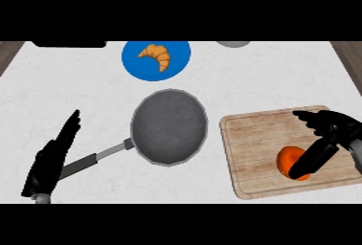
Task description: Pick the squash from the cutting board and place it in the pan
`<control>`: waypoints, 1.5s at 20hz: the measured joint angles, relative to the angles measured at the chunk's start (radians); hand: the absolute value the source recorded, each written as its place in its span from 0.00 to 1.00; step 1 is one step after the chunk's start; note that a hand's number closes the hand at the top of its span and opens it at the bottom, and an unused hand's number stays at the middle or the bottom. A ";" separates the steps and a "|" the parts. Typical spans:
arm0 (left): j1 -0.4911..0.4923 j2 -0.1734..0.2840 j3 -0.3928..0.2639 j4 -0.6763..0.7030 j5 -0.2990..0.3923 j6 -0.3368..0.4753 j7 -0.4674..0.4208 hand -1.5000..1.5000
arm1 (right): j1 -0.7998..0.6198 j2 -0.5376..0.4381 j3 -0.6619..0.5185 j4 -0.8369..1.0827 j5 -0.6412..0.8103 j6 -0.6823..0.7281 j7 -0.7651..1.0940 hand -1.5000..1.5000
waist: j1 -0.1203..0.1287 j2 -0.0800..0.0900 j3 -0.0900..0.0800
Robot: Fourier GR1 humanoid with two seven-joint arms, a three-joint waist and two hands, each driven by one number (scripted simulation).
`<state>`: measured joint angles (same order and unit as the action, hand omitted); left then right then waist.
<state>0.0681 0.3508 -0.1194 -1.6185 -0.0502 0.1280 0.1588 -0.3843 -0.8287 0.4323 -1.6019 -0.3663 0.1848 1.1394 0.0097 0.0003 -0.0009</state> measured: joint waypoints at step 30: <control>0.023 -0.074 0.047 0.003 -0.067 -0.048 -0.022 0.50 | 0.094 0.176 -0.031 0.137 0.224 -0.019 -0.091 1.00 | -0.010 -0.009 -0.012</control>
<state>0.0915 0.2767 -0.0722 -1.6152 -0.1170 0.0804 0.1369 -0.2898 -0.6522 0.4016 -1.4645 -0.1427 0.1654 1.0480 -0.0006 -0.0090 -0.0129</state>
